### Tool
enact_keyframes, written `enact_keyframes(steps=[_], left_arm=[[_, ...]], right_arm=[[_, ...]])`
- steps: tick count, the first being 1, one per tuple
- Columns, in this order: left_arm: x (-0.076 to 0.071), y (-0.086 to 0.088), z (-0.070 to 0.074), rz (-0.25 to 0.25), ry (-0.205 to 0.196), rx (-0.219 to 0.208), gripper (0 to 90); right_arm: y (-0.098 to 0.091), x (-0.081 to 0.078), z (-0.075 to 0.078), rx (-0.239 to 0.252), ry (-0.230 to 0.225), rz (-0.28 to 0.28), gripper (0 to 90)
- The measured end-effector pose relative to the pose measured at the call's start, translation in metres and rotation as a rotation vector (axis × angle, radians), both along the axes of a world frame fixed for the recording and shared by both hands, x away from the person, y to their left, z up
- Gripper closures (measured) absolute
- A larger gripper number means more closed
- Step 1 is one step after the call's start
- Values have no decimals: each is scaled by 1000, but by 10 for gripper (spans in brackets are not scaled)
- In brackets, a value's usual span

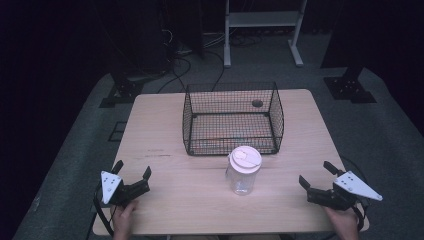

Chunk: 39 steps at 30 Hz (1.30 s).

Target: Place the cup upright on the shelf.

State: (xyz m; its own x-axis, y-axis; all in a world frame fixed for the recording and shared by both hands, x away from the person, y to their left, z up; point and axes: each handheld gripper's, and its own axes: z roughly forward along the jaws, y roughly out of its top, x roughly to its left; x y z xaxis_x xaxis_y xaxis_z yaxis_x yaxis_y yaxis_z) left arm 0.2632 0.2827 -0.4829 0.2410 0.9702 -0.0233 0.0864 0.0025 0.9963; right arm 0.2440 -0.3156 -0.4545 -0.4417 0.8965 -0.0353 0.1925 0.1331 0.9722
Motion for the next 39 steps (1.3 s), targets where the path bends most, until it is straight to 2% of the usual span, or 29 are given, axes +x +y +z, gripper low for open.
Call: enact_keyframes(steps=[5,10,17,24,34,39], left_arm=[[0,0,0,-1,-1,-2,0],[0,0,0,2,1,0,0],[0,0,0,0,1,-1,0],[0,0,0,-1,0,0,0],[0,0,0,-1,0,0,0],[0,0,0,-2,-2,-1,0]], right_arm=[[11,-4,5,-5,-14,42,24],[27,-7,10,-16,-16,110,21],[43,-9,17,-10,-25,175,13],[69,-11,25,-12,-31,254,13],[96,-7,25,-27,-37,330,13],[108,-6,26,-34,-43,350,13]])
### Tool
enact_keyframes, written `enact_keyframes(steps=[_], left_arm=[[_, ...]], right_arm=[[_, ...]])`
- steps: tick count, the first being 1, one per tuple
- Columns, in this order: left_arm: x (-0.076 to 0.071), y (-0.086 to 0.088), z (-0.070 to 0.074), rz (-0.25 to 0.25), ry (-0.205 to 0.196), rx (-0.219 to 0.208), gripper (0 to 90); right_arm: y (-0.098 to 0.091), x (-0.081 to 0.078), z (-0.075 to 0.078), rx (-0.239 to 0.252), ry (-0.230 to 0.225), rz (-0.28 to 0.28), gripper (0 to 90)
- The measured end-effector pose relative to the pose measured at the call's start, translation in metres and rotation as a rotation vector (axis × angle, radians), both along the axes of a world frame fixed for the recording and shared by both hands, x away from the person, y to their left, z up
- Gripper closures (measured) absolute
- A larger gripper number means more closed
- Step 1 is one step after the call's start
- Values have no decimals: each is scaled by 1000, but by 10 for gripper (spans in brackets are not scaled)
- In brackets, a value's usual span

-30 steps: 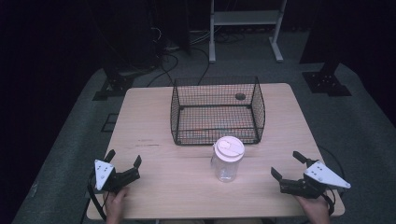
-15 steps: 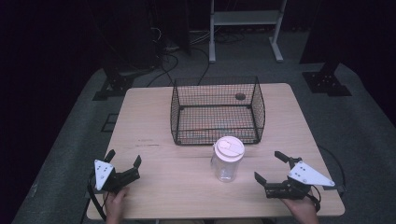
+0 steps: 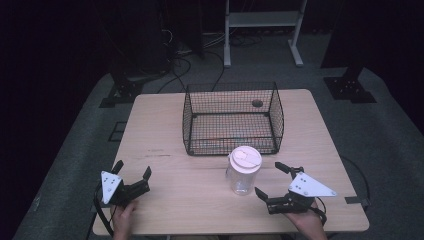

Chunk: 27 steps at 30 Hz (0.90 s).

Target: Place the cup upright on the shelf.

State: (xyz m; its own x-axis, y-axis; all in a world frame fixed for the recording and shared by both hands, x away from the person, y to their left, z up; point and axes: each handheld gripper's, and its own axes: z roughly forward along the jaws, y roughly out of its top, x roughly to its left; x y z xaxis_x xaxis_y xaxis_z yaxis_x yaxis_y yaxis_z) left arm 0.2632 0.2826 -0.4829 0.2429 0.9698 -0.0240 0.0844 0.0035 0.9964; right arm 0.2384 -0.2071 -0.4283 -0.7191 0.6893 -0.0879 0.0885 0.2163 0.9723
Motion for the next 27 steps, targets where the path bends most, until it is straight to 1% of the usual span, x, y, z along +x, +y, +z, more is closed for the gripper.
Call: enact_keyframes(steps=[3,6,7,8,9,11,13,14,15,19,27], left_arm=[[0,0,0,0,1,1,0],[0,0,0,0,0,0,0],[0,0,0,-1,0,0,0],[0,0,0,-1,0,0,0],[0,0,0,-1,-1,0,0],[0,0,0,-1,-1,0,0],[0,0,0,-1,-1,0,0],[0,0,0,-1,-1,0,0],[0,0,0,-1,-1,-1,0],[0,0,0,-2,-2,-1,0],[0,0,0,-3,-2,-1,0]], right_arm=[[8,1,1,-21,-14,2,13],[13,4,1,-22,-18,4,13],[18,6,1,-33,-26,-4,13],[18,6,1,-33,-26,-4,13],[22,9,0,-31,-21,0,13],[26,12,0,-35,-27,-2,13],[28,13,0,-32,-24,4,13],[30,15,-1,-31,-27,3,13],[35,18,0,-41,-35,-2,13],[42,24,3,-33,-43,-3,13],[53,33,7,-34,-69,-11,14]])
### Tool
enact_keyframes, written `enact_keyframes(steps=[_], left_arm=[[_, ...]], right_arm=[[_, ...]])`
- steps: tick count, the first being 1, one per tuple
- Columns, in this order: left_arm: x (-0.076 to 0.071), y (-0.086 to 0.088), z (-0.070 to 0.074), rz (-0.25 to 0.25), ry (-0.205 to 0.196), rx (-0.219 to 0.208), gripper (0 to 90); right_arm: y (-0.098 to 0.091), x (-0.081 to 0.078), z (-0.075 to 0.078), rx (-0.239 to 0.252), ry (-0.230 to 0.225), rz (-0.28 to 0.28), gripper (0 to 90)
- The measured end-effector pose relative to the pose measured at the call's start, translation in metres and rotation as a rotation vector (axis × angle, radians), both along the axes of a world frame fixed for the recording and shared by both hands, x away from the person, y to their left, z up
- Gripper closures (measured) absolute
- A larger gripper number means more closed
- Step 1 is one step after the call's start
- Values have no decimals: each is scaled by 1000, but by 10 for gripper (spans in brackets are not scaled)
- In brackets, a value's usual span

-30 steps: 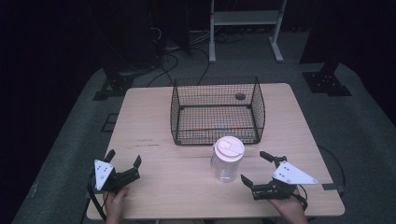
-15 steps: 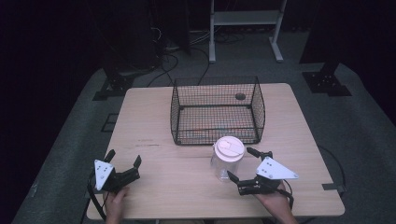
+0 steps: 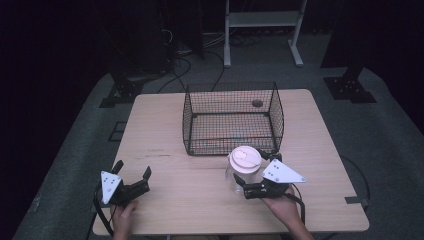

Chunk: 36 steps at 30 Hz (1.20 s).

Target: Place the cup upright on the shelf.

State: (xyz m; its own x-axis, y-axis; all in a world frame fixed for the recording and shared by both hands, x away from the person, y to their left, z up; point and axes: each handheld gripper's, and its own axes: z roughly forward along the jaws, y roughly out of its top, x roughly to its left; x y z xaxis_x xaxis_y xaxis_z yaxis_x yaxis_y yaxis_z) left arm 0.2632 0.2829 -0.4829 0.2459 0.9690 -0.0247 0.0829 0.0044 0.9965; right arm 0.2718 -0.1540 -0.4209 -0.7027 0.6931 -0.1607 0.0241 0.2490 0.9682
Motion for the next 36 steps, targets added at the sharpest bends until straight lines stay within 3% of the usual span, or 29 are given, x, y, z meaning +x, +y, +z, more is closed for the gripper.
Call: enact_keyframes(steps=[23,27,36], left_arm=[[0,0,0,-1,0,-2,0],[0,0,0,-1,-1,-1,0],[0,0,0,-1,0,-2,0]], right_arm=[[4,5,3,-7,18,-5,42],[2,6,5,13,34,-5,42],[-2,12,30,39,-2,-20,43]])
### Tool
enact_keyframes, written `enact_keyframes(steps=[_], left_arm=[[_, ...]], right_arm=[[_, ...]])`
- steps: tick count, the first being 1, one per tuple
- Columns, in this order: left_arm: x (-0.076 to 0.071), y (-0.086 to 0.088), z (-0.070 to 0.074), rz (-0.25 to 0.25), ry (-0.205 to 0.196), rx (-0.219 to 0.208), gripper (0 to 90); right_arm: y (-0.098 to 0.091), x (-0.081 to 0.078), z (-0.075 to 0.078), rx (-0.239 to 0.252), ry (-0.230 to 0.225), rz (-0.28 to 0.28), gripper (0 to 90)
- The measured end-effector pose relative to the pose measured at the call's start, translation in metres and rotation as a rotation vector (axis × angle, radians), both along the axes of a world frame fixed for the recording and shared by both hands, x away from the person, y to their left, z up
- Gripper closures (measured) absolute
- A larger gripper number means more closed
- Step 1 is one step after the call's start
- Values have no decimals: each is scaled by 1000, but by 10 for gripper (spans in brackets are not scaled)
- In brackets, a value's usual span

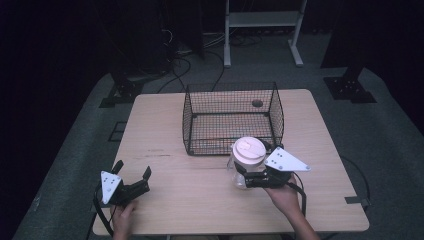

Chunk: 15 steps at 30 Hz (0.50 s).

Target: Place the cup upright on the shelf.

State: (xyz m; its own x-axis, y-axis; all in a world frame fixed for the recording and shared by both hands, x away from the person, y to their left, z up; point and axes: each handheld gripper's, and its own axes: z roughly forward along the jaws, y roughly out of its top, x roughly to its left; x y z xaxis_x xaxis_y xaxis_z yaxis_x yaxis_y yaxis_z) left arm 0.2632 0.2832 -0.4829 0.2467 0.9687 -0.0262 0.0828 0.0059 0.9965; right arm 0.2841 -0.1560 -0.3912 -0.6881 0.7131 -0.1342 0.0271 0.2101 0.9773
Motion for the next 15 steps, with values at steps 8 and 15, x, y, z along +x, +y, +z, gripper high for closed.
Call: enact_keyframes(steps=[8,15], left_arm=[[0,0,0,0,0,-3,0],[0,0,0,0,0,-6,0]], right_arm=[[1,11,31,4,-36,-7,43],[4,30,62,11,-54,-7,43]])
